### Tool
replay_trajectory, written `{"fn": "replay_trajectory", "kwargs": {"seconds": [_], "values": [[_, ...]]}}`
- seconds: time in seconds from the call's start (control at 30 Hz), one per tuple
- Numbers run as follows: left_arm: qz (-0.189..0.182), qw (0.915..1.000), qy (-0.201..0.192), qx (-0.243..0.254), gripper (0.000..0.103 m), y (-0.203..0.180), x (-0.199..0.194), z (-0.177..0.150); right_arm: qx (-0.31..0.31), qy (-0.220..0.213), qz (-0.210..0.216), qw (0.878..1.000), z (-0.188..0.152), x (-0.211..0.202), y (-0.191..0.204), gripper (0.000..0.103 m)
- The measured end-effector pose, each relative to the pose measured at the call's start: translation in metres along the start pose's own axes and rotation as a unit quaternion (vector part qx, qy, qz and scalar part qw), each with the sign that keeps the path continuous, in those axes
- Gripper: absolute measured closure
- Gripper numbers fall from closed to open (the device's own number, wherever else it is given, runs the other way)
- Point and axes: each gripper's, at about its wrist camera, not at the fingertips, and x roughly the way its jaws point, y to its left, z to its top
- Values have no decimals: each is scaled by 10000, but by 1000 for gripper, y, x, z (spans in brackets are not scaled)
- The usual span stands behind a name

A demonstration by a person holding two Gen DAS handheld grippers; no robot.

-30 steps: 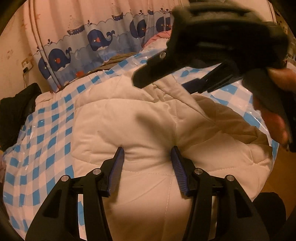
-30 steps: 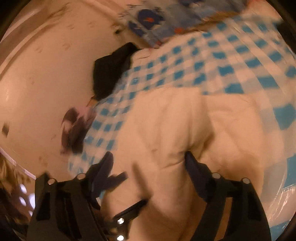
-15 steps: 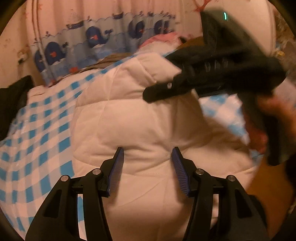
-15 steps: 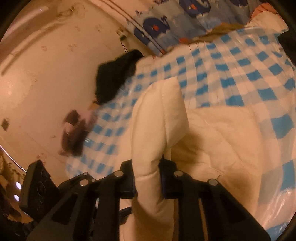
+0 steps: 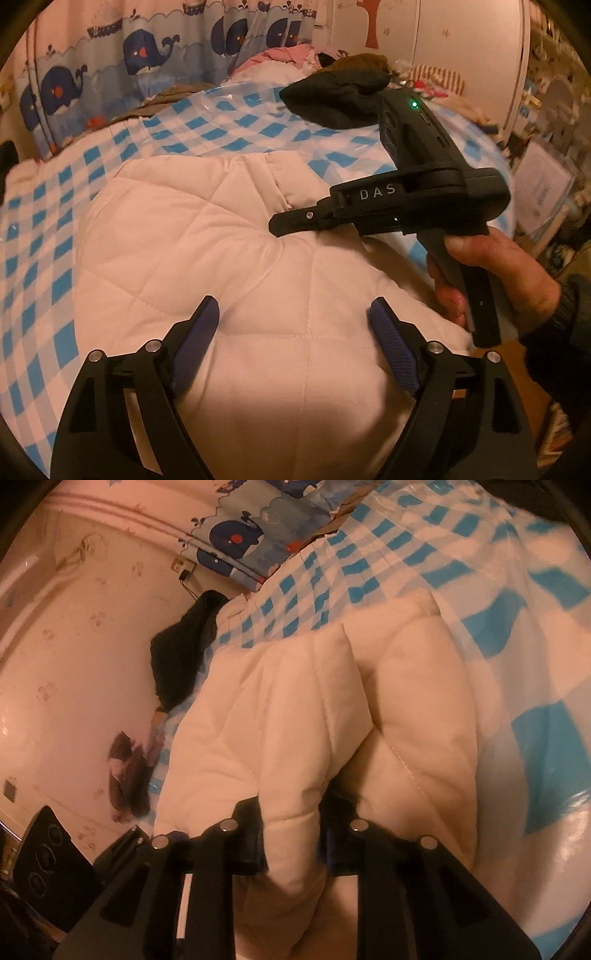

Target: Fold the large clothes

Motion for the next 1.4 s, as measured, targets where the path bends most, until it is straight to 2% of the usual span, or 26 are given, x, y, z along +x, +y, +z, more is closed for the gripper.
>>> {"fn": "replay_trajectory", "kwargs": {"seconds": [0.07, 0.1, 0.17, 0.23, 0.33, 0.37, 0.43, 0.5, 0.53, 0.57, 0.63, 0.7, 0.73, 0.8, 0.83, 0.93, 1.03, 1.1, 1.17, 1.23, 1.33, 1.37, 1.4], "values": [[-219, 9995, -91, -226, 23, 11, -10, -3, -499, -81, -528, 9973, -1, -10, 27, 77], [-279, 9992, -59, -283, 23, 14, -7, -7, -723, -34, -806, 9941, -3, -8, 34, 72], [-194, 9993, 111, -292, 22, 19, 10, -10, -527, 169, -837, 9950, -2, 2, 25, 71], [-108, 9997, 112, -187, 19, 14, 15, -11, -251, 129, -797, 9964, 1, -5, 22, 67], [-30, 9999, 97, -97, 16, 12, 16, -12, -567, -70, -1275, 9902, -11, -20, 44, 64], [-67, 9999, 79, -103, 16, 13, 17, -13, -800, -6, -1629, 9834, -17, -13, 47, 62], [-87, 9999, 73, -54, 16, 10, 14, -14, -727, 124, -1615, 9841, -19, -4, 31, 57], [-105, 9999, -36, -125, 16, 8, -3, -12, -353, 140, -1381, 9897, -17, -7, 18, 57], [-101, 9997, -117, -165, 16, 7, -12, -12, -336, 140, -1406, 9894, -15, -8, 20, 56], [-27, 9997, -144, -185, 16, 8, -17, -14, -375, 117, -1516, 9877, -15, -14, 26, 55], [154, 9998, 46, -77, 16, 11, -10, -20, -476, -4, -1705, 9842, -18, -27, 42, 44], [291, 9995, 104, -86, 14, 14, -1, -24, -783, -287, -1964, 9770, -26, -43, 67, 39], [268, 9995, 103, -144, 13, 17, 2, -22, -897, -274, -2034, 9746, -28, -43, 72, 39], [284, 9995, 99, -128, 12, 17, 5, -21, -1209, 117, -2543, 9595, -40, -20, 70, 38], [341, 9993, 123, -38, 12, 13, 6, -21, -1234, 256, -2617, 9569, -41, -9, 62, 38], [529, 9982, 129, 249, 12, 2, 0, -22, -858, 284, -2370, 9673, -42, -4, 34, 27], [748, 9967, -238, 184, 12, 3, -34, -25, -850, 280, -2426, 9660, -40, -7, 34, 26], [879, 9940, -621, -207, 12, 22, -62, -29, -885, 298, -2447, 9651, -41, -7, 36, 26], [641, 9881, -761, -1175, 10, 68, -78, -36, -865, 300, -2465, 9648, -41, -8, 36, 23], [170, 9769, -450, -2084, 10, 114, -64, -44, -832, 309, -2476, 9648, -39, -9, 38, 21], [-433, 9672, 89, -2502, 10, 140, -26, -57, -809, 263, -2532, 9637, -36, -18, 49, 20], [-648, 9645, 156, -2557, 10, 140, -17, -60, -859, 98, -2584, 9622, -35, -26, 59, 20], [-705, 9635, 152, -2577, 9, 138, -14, -62, -958, -104, -2636, 9598, -33, -33, 70, 19]]}}
